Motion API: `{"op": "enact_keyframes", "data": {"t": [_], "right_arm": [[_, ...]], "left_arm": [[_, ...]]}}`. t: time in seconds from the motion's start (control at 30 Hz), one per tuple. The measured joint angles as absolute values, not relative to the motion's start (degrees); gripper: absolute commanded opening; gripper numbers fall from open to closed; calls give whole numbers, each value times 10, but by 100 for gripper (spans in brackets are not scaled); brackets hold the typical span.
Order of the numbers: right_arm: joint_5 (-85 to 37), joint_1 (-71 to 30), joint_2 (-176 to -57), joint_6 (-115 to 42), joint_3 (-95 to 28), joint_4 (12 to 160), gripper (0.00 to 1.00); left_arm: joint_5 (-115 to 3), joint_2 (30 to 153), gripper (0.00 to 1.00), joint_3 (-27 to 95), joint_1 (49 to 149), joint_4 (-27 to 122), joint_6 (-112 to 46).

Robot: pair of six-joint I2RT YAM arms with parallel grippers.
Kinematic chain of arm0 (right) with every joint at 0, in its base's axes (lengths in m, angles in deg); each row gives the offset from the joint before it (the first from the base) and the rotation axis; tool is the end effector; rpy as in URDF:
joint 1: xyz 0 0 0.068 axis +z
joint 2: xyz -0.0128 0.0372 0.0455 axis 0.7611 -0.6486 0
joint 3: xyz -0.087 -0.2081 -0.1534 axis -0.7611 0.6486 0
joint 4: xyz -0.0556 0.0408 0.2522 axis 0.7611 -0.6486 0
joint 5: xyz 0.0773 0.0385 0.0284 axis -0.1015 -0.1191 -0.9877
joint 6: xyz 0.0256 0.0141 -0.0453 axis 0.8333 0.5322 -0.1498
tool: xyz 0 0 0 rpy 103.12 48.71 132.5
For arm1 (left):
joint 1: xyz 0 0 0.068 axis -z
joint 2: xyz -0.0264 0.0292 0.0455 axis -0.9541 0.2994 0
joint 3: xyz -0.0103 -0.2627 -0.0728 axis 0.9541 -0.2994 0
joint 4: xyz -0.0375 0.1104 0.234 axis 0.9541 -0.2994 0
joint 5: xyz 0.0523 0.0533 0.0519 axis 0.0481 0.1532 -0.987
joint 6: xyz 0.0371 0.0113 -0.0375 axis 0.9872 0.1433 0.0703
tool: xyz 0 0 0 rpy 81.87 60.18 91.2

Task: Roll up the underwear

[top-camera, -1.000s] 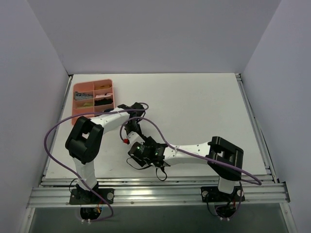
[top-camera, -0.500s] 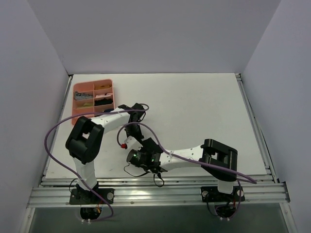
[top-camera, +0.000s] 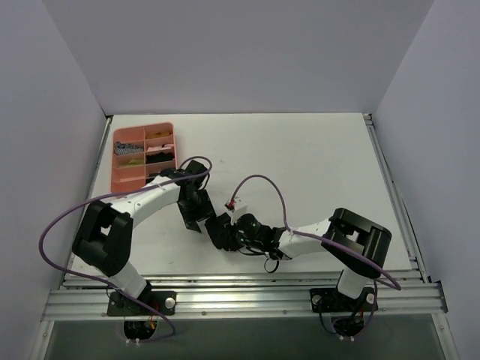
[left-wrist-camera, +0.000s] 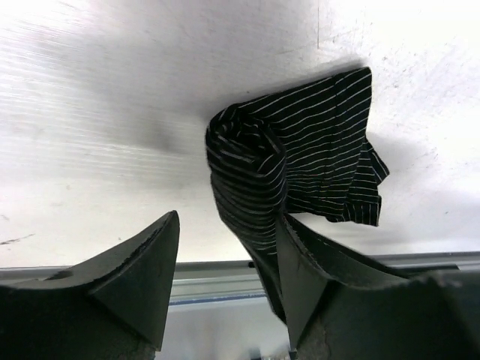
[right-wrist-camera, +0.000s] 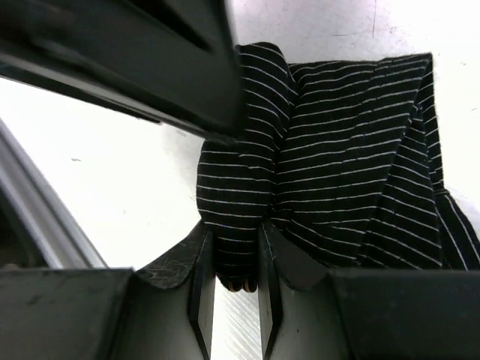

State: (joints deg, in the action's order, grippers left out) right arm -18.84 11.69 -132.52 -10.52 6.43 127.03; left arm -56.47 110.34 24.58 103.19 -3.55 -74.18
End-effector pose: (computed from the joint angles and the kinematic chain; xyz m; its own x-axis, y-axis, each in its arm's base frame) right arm 0.1547 0.2846 0.1495 -0.6259 -0.0201 -0.7797 -0.6586 0.5490 0.5145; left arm 0.2550 -0.1563 0.1925 -0.9294 -0.3692 -0.0006 -0.3604 0.9076 -0.2155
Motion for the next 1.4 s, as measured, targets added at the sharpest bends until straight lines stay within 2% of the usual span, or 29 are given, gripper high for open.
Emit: {"op": "enact_keyframes", "data": {"t": [0.37,1.07,1.17,1.2,1.23,1.3,1.4], "right_arm": [[-320,64,-1393,-43,99,1447,0],[-399,34,-1444,-7,104,1537,0],[-408,30,-1447,-6,103,1541,3],[-410,29,-1447,-6,103,1540,11],[-411,28,-1445,-6,101,1535,15],[-412,27,-1438,-7,95,1511,26],[-408,26,-1415,-17,81,1445,34]], "left_arm": [[-595,1056,63,205,1030,-22,-743],[-586,1031,63,125,1029,96,-776],[-583,1038,55,124,1029,105,-778],[-579,1043,51,124,1029,111,-779],[-575,1048,43,124,1029,118,-779],[-567,1059,34,125,1029,126,-779],[-560,1068,20,134,1028,123,-776]]}}
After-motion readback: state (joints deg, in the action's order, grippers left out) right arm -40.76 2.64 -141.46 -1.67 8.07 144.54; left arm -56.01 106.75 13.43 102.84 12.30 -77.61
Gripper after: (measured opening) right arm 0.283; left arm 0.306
